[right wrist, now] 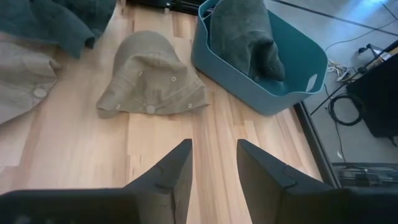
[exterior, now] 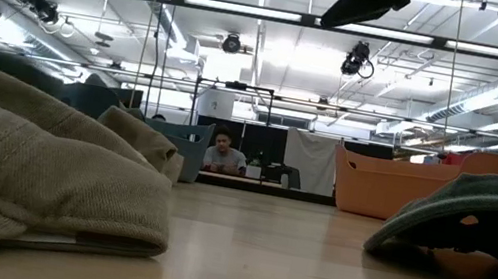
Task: Pick & Place hat
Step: Put the left blue cap into the blue bin
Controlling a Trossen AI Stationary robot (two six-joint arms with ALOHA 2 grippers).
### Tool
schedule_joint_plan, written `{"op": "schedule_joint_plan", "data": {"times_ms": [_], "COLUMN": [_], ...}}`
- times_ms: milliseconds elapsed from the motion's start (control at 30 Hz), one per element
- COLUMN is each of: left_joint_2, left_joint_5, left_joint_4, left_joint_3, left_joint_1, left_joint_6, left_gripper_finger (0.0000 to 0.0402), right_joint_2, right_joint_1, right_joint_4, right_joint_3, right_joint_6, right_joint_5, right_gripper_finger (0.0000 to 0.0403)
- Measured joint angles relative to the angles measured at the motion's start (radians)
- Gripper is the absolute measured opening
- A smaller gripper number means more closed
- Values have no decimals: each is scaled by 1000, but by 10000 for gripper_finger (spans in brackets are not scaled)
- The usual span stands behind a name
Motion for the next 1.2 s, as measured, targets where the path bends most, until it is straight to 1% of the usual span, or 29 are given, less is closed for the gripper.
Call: {"op": "schedule_joint_plan", "data": {"times_ms": [233, 333, 433, 633, 833, 1000, 1133, 1200], "left_joint_2": [0, 0, -1, -1, 1, 22, 63, 98], "left_joint_5": [-181, -262, -325, -415, -498, -558, -570, -573], "left_joint_4": [-441, -568, -665, -661, -643, -560, -487, -457], "left_joint_3": [324, 453, 572, 708, 708, 708, 708, 708], "left_joint_1": [45, 95, 162, 328, 509, 666, 796, 856], "left_joint_6": [95, 155, 265, 613, 961, 1235, 1429, 1498], "left_gripper_finger": [5, 4, 4, 4, 3, 3, 3, 3], "right_joint_2": [0, 0, 0, 0, 0, 0, 0, 0], "right_joint_1": [0, 0, 0, 0, 0, 0, 0, 0], "right_joint_4": [0, 0, 0, 0, 0, 0, 0, -1], "right_joint_3": [0, 0, 0, 0, 0, 0, 0, 0], "right_joint_6": [0, 0, 0, 0, 0, 0, 0, 0], "right_joint_5": [-1, -2, -2, -3, -3, -3, -3, -3], "right_gripper_finger": [130, 130, 130, 130, 130, 130, 130, 130]}}
